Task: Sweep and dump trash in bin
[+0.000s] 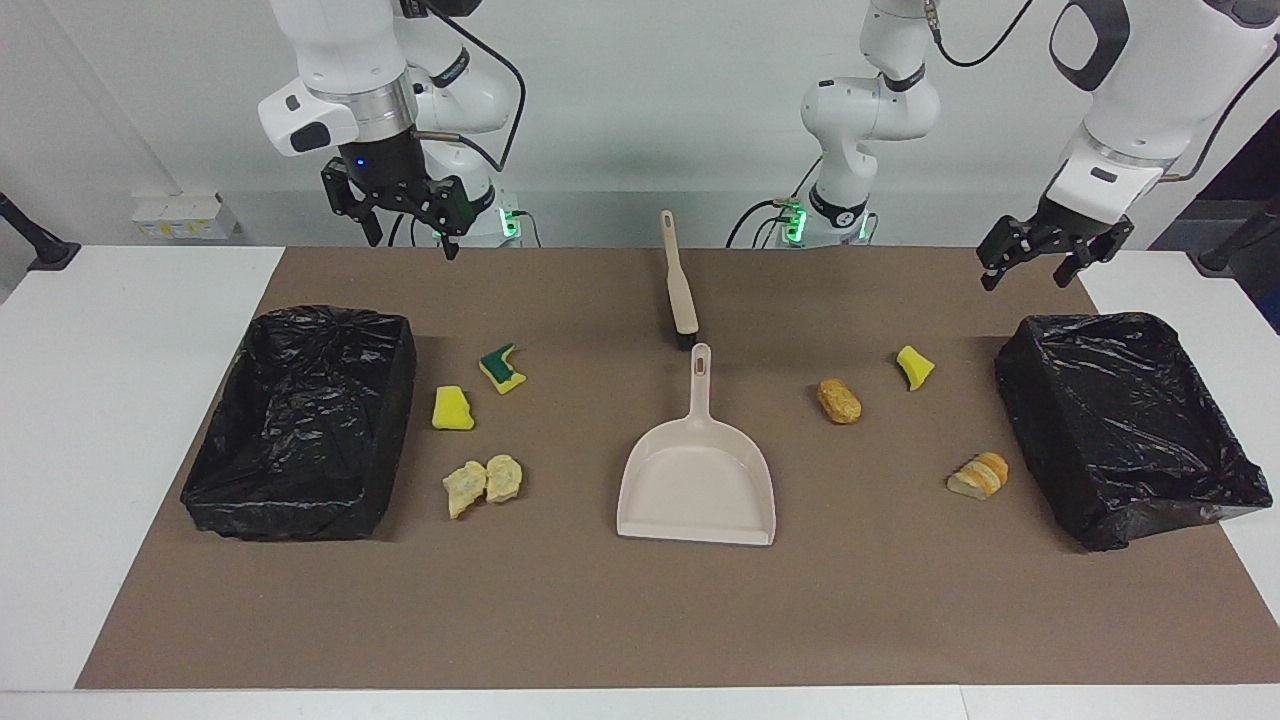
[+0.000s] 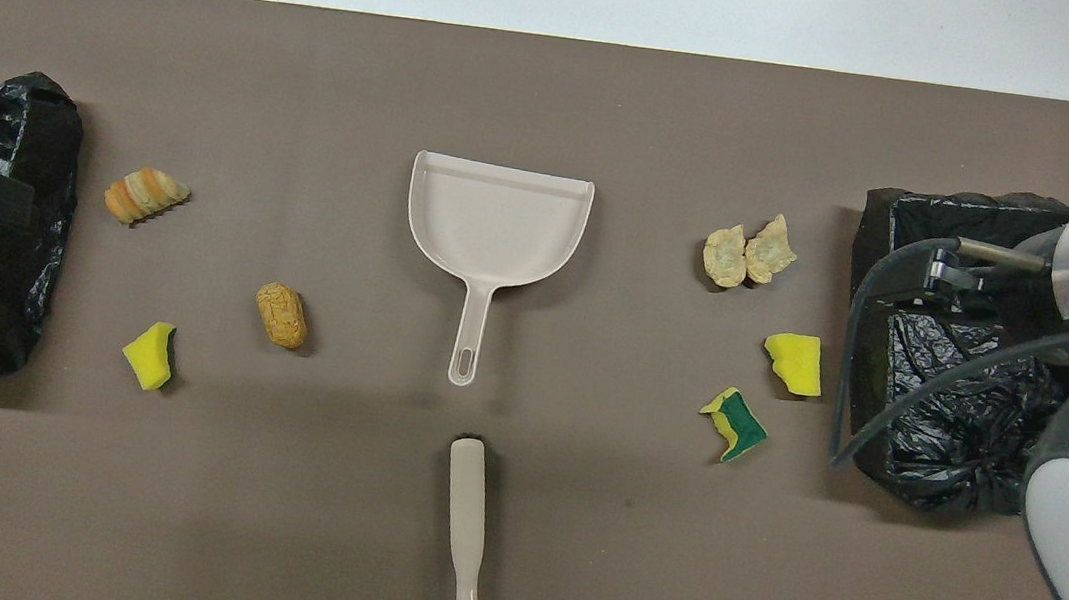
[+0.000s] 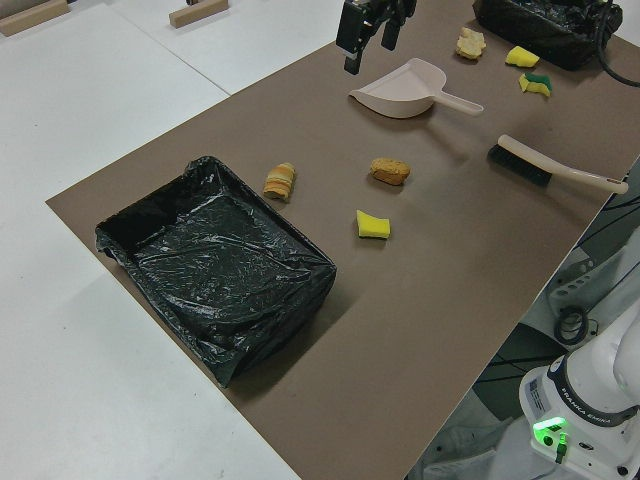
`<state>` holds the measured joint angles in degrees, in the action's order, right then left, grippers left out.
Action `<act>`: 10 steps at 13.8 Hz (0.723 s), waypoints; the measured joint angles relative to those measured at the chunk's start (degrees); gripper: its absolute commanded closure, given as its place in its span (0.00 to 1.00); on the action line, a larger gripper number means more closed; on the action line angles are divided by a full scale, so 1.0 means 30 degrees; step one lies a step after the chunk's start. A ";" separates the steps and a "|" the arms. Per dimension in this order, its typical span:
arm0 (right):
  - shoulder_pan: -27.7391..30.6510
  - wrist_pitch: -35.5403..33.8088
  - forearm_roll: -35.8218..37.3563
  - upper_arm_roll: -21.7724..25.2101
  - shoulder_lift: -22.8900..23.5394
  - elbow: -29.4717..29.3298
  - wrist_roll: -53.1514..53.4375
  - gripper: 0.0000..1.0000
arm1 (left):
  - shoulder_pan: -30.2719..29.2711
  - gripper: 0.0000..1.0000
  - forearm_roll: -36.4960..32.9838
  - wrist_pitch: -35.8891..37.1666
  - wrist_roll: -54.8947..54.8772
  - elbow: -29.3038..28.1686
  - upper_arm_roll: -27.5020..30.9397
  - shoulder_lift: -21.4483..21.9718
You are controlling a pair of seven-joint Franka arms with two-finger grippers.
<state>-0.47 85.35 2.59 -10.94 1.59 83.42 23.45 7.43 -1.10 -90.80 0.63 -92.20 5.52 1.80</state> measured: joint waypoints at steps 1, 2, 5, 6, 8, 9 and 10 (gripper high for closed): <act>0.0012 0.0048 0.0000 0.0008 -0.0001 0.0031 -0.0009 0.00 | 0.0001 0.00 0.0001 0.0218 -0.0147 0.0152 -0.0016 0.0007; 0.0029 0.0143 -0.0001 0.0016 0.0001 0.0072 -0.0010 0.00 | 0.0009 0.00 0.0008 0.0359 -0.0430 0.0204 -0.0062 0.0016; 0.0069 0.0194 -0.0001 0.0063 0.0001 0.0160 -0.0011 0.00 | 0.0032 0.00 0.0342 0.0508 -0.1263 0.0215 -0.0130 0.0016; 0.0121 0.0194 -0.0001 0.0068 0.0001 0.0173 -0.0011 0.00 | 0.0032 0.00 0.0385 0.0523 -0.1353 0.0215 -0.0129 0.0016; 0.0216 0.0395 -0.0010 0.0069 0.0002 0.0203 -0.0015 0.00 | 0.0035 0.00 0.0521 0.0570 -0.1415 0.0215 -0.0130 0.0017; 0.0225 0.0798 -0.0020 0.0069 0.0011 0.0249 -0.0015 0.00 | 0.0055 0.00 0.0666 0.0630 -0.1447 0.0183 -0.0134 0.0019; 0.0205 0.1099 -0.0037 0.0065 0.0059 0.0316 -0.0015 0.00 | 0.0172 0.00 0.0946 0.0654 -0.1512 0.0035 -0.0132 0.0013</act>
<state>0.15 88.65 2.48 -10.74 1.76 84.36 23.41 7.95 1.74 -88.83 -3.90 -92.09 5.13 1.84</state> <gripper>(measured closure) 0.000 0.000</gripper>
